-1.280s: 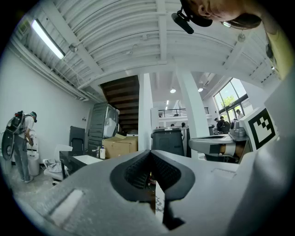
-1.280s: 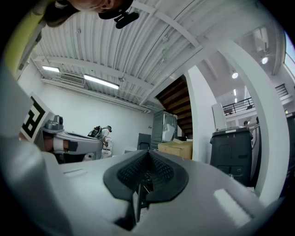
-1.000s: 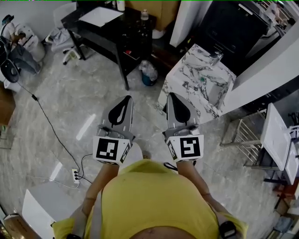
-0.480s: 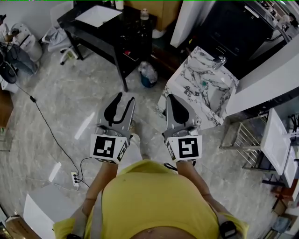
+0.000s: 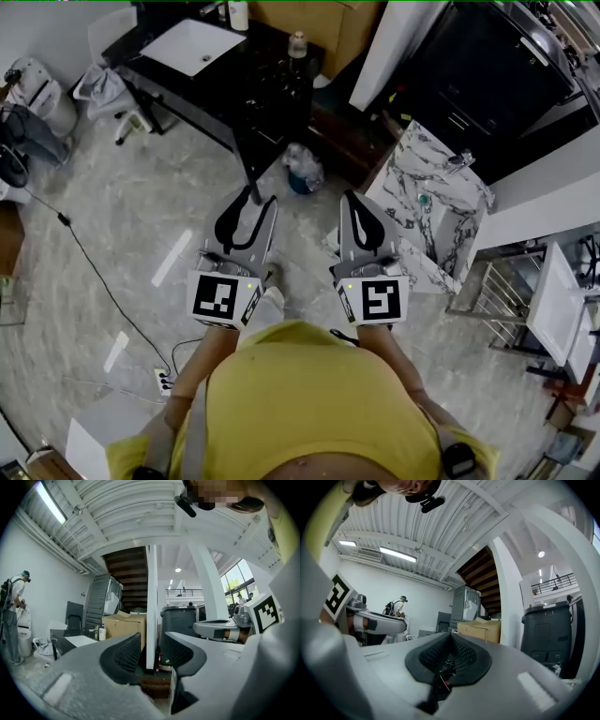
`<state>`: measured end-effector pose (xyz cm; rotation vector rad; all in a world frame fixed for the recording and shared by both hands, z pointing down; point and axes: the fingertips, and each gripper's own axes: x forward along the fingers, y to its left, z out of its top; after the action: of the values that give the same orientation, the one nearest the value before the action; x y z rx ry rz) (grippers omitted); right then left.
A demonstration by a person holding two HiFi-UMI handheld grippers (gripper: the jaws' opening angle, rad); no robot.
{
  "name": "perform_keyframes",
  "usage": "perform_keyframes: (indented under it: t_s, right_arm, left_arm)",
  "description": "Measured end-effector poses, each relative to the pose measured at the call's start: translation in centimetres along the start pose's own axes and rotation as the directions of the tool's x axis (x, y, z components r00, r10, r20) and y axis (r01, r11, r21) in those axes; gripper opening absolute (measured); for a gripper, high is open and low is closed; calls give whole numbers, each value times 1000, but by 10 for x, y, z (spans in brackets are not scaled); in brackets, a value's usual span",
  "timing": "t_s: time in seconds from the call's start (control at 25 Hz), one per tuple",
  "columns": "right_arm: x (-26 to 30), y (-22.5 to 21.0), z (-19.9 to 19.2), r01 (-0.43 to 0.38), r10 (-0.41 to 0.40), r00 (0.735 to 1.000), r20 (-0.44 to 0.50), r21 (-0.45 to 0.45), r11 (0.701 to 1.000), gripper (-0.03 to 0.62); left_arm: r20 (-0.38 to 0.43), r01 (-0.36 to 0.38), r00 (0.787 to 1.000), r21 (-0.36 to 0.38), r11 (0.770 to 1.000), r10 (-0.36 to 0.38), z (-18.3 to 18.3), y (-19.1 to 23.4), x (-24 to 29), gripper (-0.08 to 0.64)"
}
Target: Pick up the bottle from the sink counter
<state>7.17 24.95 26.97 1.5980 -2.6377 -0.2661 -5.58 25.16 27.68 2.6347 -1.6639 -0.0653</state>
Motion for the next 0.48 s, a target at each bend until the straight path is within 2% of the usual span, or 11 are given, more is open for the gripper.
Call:
perform_keyframes:
  t_s: [0.24,0.48]
  right_arm:
    - [76,-17,-8,42,-42,999,-14,-14,999,2]
    - [132,-31,-20,74,-75,996,-40,-22,997,2]
  left_arm:
    - [4,40,999,1,999,-40,2,53,66,158]
    - [-3,100,995,-10,995,-100,-4,87,119,158]
